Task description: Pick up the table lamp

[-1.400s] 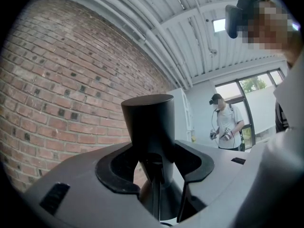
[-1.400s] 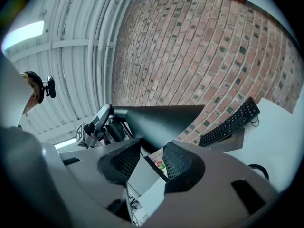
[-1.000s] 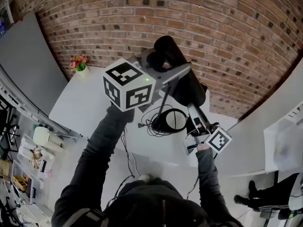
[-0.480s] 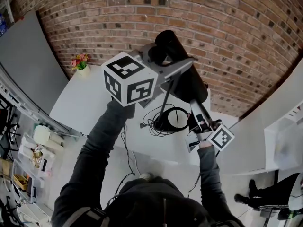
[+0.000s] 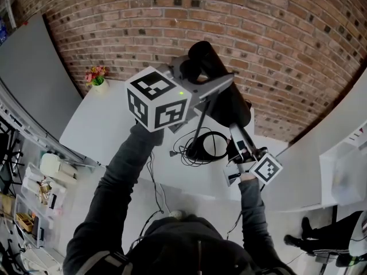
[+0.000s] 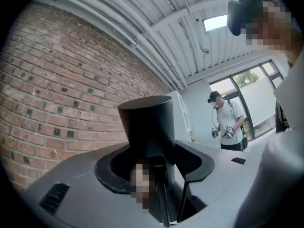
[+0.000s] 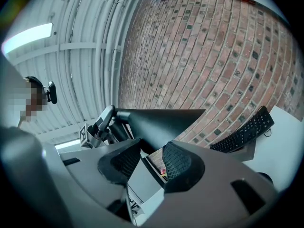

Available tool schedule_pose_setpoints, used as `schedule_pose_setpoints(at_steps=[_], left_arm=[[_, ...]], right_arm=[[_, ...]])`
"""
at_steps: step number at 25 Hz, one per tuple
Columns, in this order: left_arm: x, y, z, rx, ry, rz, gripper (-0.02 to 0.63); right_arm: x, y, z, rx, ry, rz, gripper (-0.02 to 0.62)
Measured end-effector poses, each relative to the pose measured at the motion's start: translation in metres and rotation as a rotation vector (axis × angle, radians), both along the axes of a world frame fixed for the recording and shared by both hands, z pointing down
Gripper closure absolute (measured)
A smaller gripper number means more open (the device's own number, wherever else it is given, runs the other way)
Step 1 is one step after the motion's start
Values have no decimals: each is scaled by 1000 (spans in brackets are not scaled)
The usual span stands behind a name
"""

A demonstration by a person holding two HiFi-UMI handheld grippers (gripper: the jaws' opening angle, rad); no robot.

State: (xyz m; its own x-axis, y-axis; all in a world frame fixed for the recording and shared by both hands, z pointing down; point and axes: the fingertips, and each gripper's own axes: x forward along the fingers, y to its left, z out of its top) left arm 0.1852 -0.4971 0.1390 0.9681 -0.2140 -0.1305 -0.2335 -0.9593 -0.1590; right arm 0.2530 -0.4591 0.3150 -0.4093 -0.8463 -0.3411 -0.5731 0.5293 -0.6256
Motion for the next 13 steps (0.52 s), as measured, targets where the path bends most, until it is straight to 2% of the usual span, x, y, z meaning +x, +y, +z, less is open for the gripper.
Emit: schedule_pose_setpoints(at_steps=[13], left_arm=[[0, -4, 1, -4, -1, 0, 368]], right_arm=[[1, -3, -1, -5, 4, 6, 456]])
